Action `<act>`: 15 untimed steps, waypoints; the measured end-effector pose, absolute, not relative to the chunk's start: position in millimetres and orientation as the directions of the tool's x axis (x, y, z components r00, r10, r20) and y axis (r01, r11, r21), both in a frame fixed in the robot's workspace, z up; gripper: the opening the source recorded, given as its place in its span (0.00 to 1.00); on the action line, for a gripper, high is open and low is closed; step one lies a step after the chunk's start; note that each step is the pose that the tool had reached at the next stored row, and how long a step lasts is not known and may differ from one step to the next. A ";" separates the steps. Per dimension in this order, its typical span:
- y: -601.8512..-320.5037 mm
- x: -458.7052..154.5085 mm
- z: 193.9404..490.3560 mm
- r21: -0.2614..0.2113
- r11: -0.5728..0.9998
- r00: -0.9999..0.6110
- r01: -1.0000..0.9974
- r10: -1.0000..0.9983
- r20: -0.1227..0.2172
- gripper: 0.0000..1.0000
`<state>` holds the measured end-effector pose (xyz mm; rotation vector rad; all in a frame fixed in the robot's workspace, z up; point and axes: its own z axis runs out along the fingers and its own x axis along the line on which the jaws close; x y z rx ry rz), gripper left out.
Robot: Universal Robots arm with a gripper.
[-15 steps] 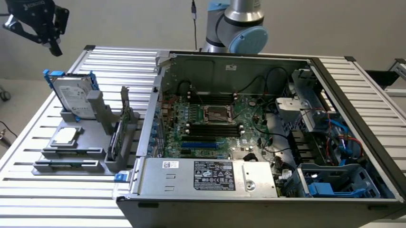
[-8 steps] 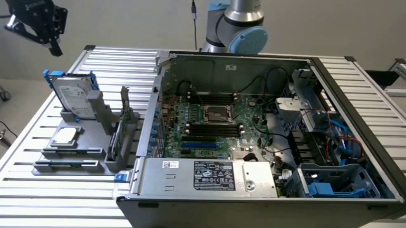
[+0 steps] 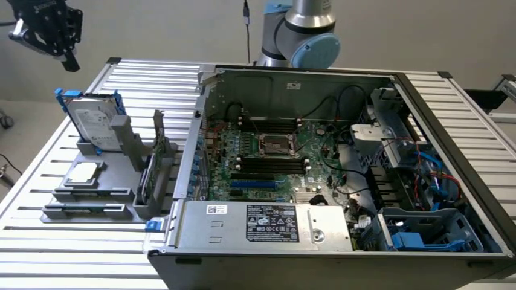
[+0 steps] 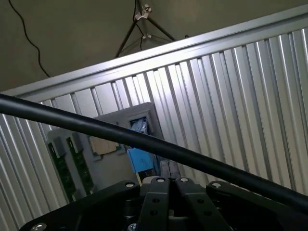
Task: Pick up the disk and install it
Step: 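Pick up the disk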
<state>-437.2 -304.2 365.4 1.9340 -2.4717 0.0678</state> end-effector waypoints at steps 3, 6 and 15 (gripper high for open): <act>-304.2 -437.2 365.3 -0.032 0.187 -0.188 -0.982 -0.982 0.031 0.11; -304.2 -437.2 365.0 -0.031 0.137 -0.138 -0.990 -0.990 0.034 0.11; -304.2 -437.5 364.8 -0.025 0.038 -0.039 -0.999 -0.997 0.063 0.11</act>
